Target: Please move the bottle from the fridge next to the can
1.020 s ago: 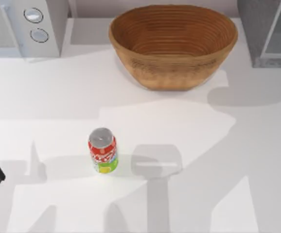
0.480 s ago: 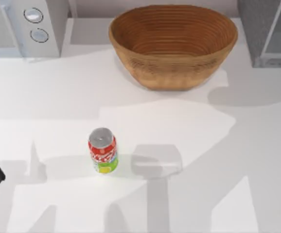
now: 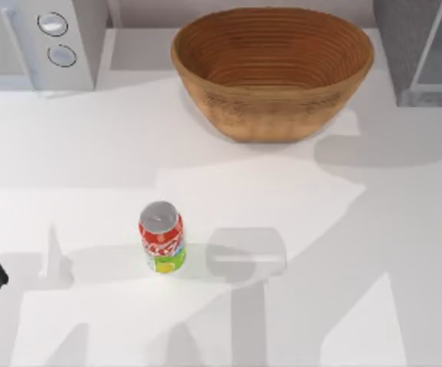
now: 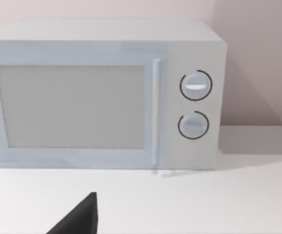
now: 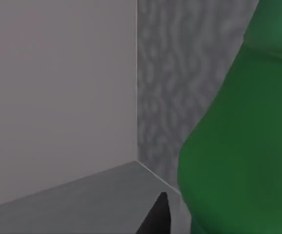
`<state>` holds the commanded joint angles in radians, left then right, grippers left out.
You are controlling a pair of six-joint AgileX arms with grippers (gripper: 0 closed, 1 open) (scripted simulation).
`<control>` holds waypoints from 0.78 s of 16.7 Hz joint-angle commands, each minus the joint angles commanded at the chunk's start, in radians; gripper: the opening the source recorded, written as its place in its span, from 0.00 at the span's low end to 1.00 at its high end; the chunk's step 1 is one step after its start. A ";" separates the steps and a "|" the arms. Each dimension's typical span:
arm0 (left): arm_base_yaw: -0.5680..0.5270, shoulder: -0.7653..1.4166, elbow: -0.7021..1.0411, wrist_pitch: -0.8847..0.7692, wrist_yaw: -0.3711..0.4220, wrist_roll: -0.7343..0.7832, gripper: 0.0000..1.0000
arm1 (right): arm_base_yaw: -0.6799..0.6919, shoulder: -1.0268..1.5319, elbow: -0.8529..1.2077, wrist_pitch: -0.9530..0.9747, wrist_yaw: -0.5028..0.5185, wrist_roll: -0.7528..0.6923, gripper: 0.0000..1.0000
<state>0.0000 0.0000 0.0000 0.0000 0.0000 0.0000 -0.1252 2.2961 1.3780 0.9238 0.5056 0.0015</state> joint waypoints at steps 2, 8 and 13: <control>0.000 0.000 0.000 0.000 0.000 0.000 1.00 | 0.001 -0.039 0.010 -0.051 -0.001 0.000 0.00; 0.000 0.000 0.000 0.000 0.000 0.000 1.00 | 0.001 -0.065 0.015 -0.086 -0.002 0.003 0.00; 0.000 0.000 0.000 0.000 0.000 0.000 1.00 | -0.016 -0.156 -0.099 -0.035 -0.002 0.002 0.00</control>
<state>0.0000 0.0000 0.0000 0.0000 0.0000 0.0000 -0.1414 2.1398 1.2792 0.8888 0.5032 0.0033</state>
